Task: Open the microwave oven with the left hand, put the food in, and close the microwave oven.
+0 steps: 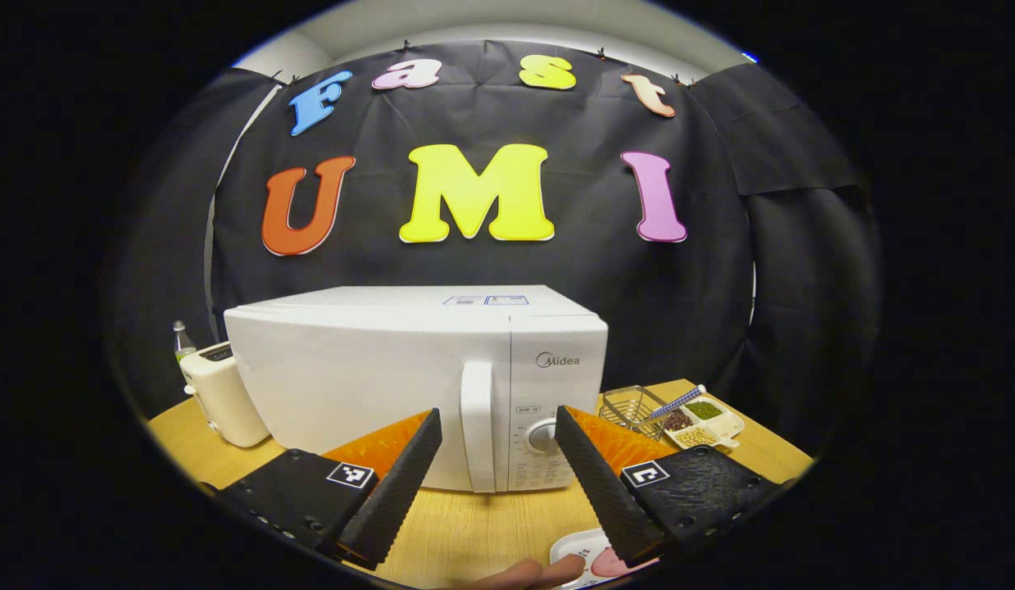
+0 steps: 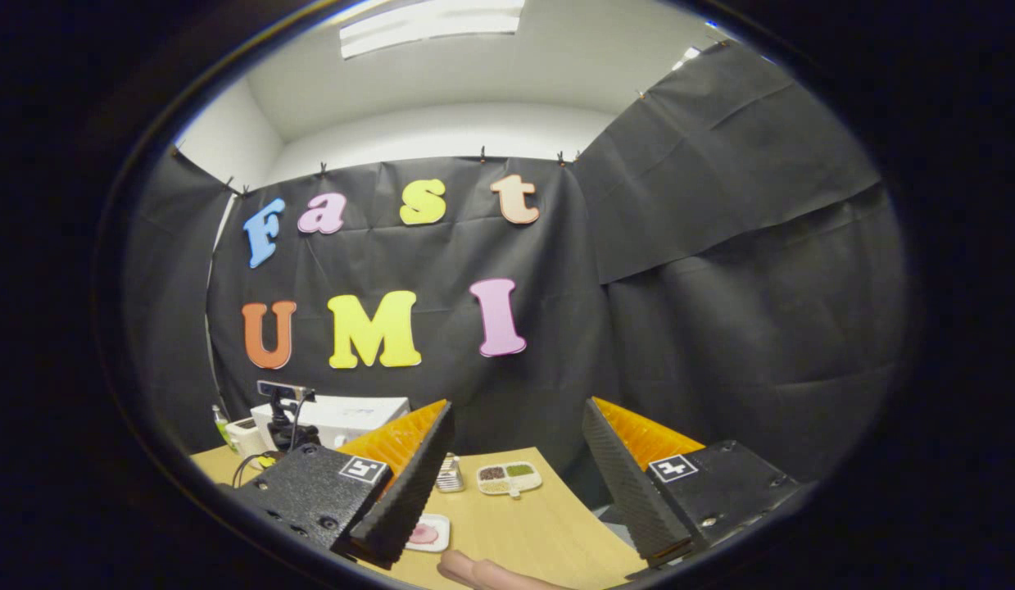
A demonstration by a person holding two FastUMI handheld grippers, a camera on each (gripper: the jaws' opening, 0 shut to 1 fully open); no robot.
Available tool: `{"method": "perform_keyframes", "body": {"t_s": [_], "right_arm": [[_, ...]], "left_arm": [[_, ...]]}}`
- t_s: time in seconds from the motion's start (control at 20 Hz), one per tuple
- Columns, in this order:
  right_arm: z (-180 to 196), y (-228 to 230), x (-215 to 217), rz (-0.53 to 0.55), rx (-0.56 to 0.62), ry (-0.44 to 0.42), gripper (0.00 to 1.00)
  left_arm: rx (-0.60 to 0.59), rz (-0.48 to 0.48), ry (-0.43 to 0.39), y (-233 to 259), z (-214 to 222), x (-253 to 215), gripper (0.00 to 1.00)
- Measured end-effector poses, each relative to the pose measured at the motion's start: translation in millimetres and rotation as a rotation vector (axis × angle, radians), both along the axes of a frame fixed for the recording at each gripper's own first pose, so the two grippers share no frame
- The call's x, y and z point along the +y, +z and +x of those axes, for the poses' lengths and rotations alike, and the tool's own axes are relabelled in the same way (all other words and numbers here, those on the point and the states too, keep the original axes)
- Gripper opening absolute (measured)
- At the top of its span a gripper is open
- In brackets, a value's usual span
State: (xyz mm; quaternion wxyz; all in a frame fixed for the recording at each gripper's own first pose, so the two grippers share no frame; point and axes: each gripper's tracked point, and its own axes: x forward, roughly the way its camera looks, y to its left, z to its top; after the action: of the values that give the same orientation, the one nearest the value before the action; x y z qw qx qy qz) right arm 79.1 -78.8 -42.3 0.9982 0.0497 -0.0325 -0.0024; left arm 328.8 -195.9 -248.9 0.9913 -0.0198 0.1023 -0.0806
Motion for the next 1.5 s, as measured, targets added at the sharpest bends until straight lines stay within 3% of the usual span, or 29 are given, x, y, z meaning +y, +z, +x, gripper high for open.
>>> {"method": "perform_keyframes", "body": {"t_s": [0.1, 0.15, 0.2, 0.25, 0.3, 0.35, 0.45, 0.5, 0.55, 0.6, 0.65, 0.7, 0.8, 0.95, 1.0, 1.1, 1.2, 1.5], "right_arm": [[3, 0, -4, 0.015, -0.017, 0.001, 1.0], [5, -1, -7, 0.015, -0.022, -0.008, 0.92], [7, -6, -11, 0.011, -0.023, -0.018, 1.0], [7, -8, -13, 0.006, -0.027, -0.026, 0.92], [6, -9, -14, 0.006, -0.029, -0.031, 0.92], [6, -10, -14, 0.009, -0.027, -0.029, 1.0], [5, -13, -9, 0.019, -0.021, -0.005, 1.0], [4, -13, -8, 0.024, -0.025, 0.008, 1.0], [3, -12, -8, 0.027, -0.028, 0.013, 0.92], [2, -14, -10, 0.026, -0.03, 0.014, 1.0], [0, -15, -12, 0.023, -0.032, 0.01, 0.92], [-1, -15, -14, 0.022, -0.034, 0.007, 1.0], [-4, -15, -16, 0.023, -0.035, 0.005, 1.0], [-7, -18, -18, 0.027, -0.029, 0.007, 1.0], [-9, -19, -19, 0.026, -0.025, 0.007, 1.0], [-9, -20, -22, 0.026, -0.022, 0.002, 1.0], [-8, -23, -23, 0.025, -0.016, -0.003, 1.0], [-4, -30, -25, 0.034, 0.003, 0.003, 1.0]], "left_arm": [[0.03, -0.015, 0.011, -15, 13, 0, 0.93], [0.029, -0.026, 0.002, -17, 16, -2, 0.93], [0.02, -0.023, -0.001, -18, 21, -4, 0.89], [0.015, -0.01, -0.002, -20, 23, -3, 0.87], [0.002, 0.008, -0.014, -20, 27, -5, 0.84], [0.005, 0.017, -0.033, -23, 30, -9, 0.78], [-0.013, 0.008, -0.023, -24, 31, -7, 0.48], [-0.013, 0.007, -0.011, -23, 31, -2, 0.63], [-0.017, 0.011, 0.0, -24, 34, 0, 0.6], [-0.016, 0.006, 0.0, -25, 38, -1, 0.51], [-0.022, 0.011, 0.003, -26, 37, -1, 0.48], [-0.022, 0.027, 0.014, -24, 35, 3, 0.48], [-0.016, 0.023, 0.01, -26, 37, 3, 0.3], [0.0, 0.011, -0.002, -26, 34, 2, 0.24], [0.0, 0.012, -0.004, -26, 33, 3, 0.12], [-0.001, 0.035, 0.0, -26, 32, 3, 0.37], [0.009, 0.037, 0.01, -28, 32, 5, 0.12], [0.03, 0.02, 0.006, -28, 31, 6, 0.12]]}}
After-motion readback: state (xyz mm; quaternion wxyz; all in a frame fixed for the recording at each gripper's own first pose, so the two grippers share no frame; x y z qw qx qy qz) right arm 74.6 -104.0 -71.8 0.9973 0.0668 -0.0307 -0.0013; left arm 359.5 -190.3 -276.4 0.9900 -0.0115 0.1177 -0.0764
